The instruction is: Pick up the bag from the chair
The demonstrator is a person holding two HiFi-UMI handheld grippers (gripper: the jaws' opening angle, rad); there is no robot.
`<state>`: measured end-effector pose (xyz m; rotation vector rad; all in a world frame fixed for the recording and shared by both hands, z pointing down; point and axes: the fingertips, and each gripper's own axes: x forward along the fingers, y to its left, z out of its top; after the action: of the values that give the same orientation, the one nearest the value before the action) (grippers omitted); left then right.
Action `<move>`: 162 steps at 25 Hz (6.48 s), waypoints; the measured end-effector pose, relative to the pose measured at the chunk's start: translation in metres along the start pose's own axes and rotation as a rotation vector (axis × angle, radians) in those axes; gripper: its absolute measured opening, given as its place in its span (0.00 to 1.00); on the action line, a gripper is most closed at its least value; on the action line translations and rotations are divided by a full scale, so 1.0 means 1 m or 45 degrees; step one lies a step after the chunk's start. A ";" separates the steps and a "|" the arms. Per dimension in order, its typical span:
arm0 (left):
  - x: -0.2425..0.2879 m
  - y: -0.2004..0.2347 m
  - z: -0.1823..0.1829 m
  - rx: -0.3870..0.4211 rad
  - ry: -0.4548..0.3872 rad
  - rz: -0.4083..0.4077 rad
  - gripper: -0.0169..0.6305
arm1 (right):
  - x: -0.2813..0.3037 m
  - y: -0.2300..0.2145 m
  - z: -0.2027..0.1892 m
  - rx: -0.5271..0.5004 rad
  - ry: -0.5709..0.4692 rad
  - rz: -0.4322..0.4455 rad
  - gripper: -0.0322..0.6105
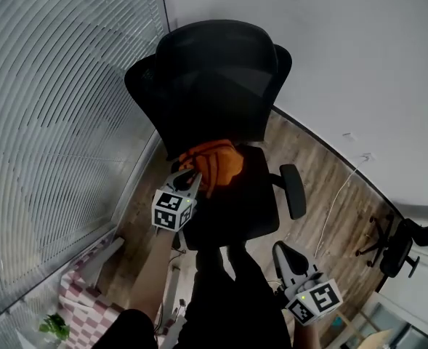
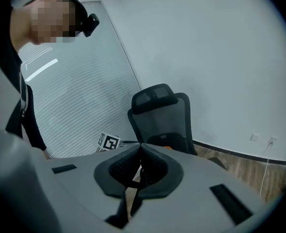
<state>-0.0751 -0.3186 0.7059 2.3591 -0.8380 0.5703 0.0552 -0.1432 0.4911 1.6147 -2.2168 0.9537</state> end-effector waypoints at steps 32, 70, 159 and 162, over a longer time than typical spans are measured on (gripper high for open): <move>0.100 0.083 -0.055 0.043 0.192 0.195 0.13 | -0.018 -0.027 -0.039 0.164 0.008 -0.186 0.08; 0.015 -0.081 -0.004 0.087 0.007 0.123 0.08 | -0.099 -0.047 -0.011 0.118 -0.293 -0.037 0.08; -0.465 -0.437 -0.064 0.193 -0.709 0.038 0.08 | -0.381 0.084 -0.109 -0.338 -0.578 0.294 0.08; -0.467 -0.437 -0.066 0.194 -0.709 0.028 0.08 | -0.381 0.086 -0.111 -0.339 -0.580 0.291 0.08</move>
<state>-0.1269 0.2059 0.3377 2.6962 -1.0868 -0.0326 0.0944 0.2312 0.3381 1.5971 -2.7341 0.3263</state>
